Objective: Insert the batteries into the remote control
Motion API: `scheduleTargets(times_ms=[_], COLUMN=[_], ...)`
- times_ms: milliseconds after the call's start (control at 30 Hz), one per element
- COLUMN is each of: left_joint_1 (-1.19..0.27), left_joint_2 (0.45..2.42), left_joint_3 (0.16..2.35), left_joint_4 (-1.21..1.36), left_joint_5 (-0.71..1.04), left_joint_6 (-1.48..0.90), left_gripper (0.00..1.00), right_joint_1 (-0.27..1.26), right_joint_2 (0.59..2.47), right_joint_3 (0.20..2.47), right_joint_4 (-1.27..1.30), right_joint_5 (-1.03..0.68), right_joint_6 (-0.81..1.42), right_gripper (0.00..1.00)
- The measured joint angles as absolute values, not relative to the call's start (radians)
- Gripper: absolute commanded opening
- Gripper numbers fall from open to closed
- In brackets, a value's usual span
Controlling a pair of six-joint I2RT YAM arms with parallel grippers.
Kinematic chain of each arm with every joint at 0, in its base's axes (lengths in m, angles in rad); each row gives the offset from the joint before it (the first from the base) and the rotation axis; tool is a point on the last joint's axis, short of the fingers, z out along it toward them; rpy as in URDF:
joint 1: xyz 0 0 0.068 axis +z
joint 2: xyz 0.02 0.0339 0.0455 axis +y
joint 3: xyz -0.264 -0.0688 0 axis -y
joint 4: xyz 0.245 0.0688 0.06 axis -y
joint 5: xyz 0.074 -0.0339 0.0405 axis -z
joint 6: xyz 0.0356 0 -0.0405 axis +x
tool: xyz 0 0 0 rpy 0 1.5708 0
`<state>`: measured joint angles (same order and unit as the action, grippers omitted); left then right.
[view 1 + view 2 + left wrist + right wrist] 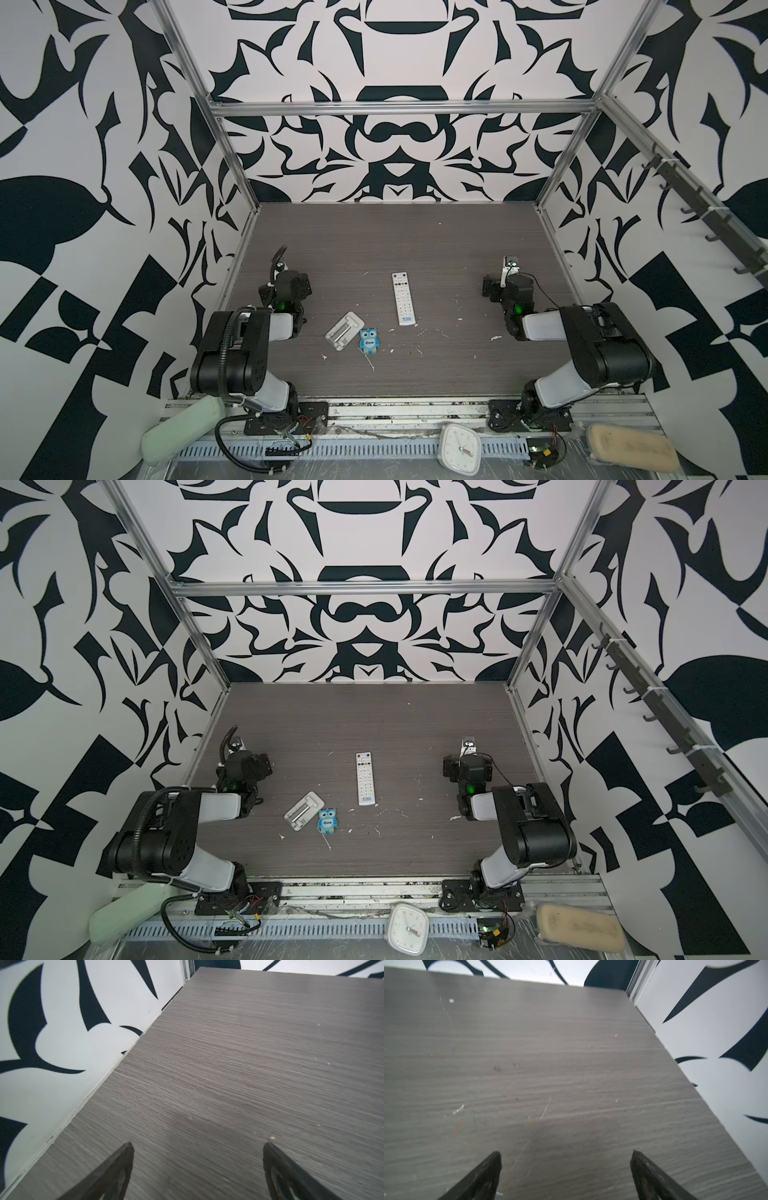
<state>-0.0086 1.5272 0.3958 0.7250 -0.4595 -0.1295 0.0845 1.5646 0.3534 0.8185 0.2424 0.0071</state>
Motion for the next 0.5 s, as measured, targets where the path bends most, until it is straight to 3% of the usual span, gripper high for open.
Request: scheduleTargets(times_ms=[500], left_joint_1=[0.016], left_joint_2=[1.561], left_joint_3=[0.361], left_joint_4=[0.934], left_joint_5=[-0.355], left_joint_6=[-0.128], left_gripper=[0.99], right_joint_1=[0.084], right_joint_2=[1.570], right_joint_3=[0.353], right_joint_4=[0.858], right_joint_5=[0.228], right_joint_6=[0.008], right_gripper=[1.00])
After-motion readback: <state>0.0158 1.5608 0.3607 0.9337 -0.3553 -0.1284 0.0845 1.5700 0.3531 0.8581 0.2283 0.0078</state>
